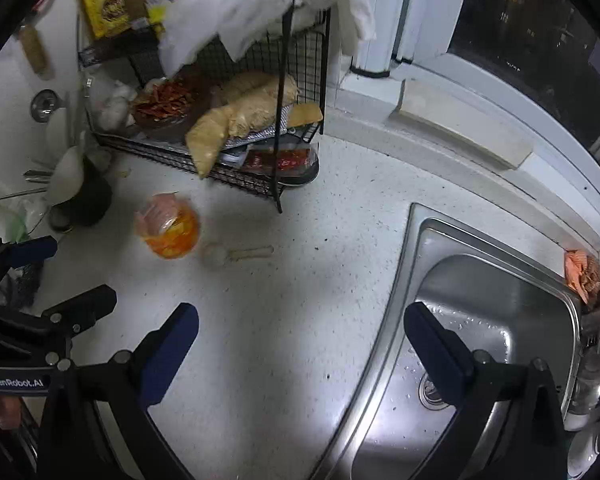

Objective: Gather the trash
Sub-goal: 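Grasp the orange plastic cup on the counter with the left tool, then grasp the white plastic spoon with the right tool while the left tool holds the cup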

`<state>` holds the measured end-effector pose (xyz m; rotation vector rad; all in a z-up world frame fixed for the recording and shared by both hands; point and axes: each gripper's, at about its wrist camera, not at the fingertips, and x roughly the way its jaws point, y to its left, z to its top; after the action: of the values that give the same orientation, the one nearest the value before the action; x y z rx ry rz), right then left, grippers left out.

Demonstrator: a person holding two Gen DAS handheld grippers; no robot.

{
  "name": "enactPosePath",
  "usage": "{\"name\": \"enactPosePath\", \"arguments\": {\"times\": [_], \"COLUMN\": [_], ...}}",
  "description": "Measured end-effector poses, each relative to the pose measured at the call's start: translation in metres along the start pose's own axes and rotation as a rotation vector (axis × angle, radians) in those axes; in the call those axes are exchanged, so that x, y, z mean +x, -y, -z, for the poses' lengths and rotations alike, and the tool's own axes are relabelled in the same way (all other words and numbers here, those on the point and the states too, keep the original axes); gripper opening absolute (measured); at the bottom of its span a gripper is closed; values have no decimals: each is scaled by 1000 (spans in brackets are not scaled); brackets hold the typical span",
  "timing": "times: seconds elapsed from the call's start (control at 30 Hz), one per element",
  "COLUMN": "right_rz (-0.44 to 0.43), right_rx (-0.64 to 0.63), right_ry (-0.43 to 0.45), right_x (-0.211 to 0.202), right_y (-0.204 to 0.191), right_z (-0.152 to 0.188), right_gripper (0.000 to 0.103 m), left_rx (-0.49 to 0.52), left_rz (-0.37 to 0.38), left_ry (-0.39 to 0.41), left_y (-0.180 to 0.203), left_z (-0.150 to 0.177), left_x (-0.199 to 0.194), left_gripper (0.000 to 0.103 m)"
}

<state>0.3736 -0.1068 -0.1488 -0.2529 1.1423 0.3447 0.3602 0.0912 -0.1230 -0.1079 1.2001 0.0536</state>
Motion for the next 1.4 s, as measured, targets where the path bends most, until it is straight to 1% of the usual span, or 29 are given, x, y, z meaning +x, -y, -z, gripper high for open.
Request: {"name": "enactPosePath", "arguments": {"times": [0.23, 0.43, 0.7, 0.87, 0.9, 0.93, 0.97, 1.0, 1.07, 1.17, 1.27, 1.33, 1.4], "right_rz": [1, 1, -4, -9, -9, -10, -11, -12, -23, -33, -49, -69, -100], "right_rx": [3, 0, 9, 7, 4, 1, -3, -7, -21, -55, -86, -121, -159], "right_ry": [-65, -91, -127, -135, -136, -135, -135, -136, -136, -139, -138, -143, -155], "right_x": [35, 55, 76, 82, 82, 83, 83, 83, 83, 83, 83, 84, 85], "right_y": [4, 7, 12, 14, 14, 15, 15, 15, 14, 11, 7, 1, -5], "right_z": [-21, -33, -40, -40, -40, -40, -40, -40, -40, -40, -41, -40, -40], "right_gripper": [103, 103, 103, 103, 103, 103, 103, 103, 103, 103, 103, 103, 103], "left_rx": [-2, 2, 7, -3, -10, -16, -19, -23, -34, -44, -67, -87, -116], "left_rz": [-15, -10, 9, 29, 33, 40, 48, 50, 67, 66, 80, 67, 70], "left_ry": [-57, -86, -121, -138, -140, -143, -146, -149, -154, -144, -142, -136, -134], "left_y": [-16, -23, -27, -32, -32, -33, -34, -35, -35, -36, -34, -37, -40], "left_z": [-27, -43, -50, -49, -49, -48, -47, -46, -42, -32, -19, -10, 1], "left_x": [42, 68, 94, 107, 109, 110, 111, 112, 114, 108, 100, 94, 88], "left_gripper": [103, 103, 103, 102, 100, 94, 85, 80, 64, 65, 64, 64, 64]}}
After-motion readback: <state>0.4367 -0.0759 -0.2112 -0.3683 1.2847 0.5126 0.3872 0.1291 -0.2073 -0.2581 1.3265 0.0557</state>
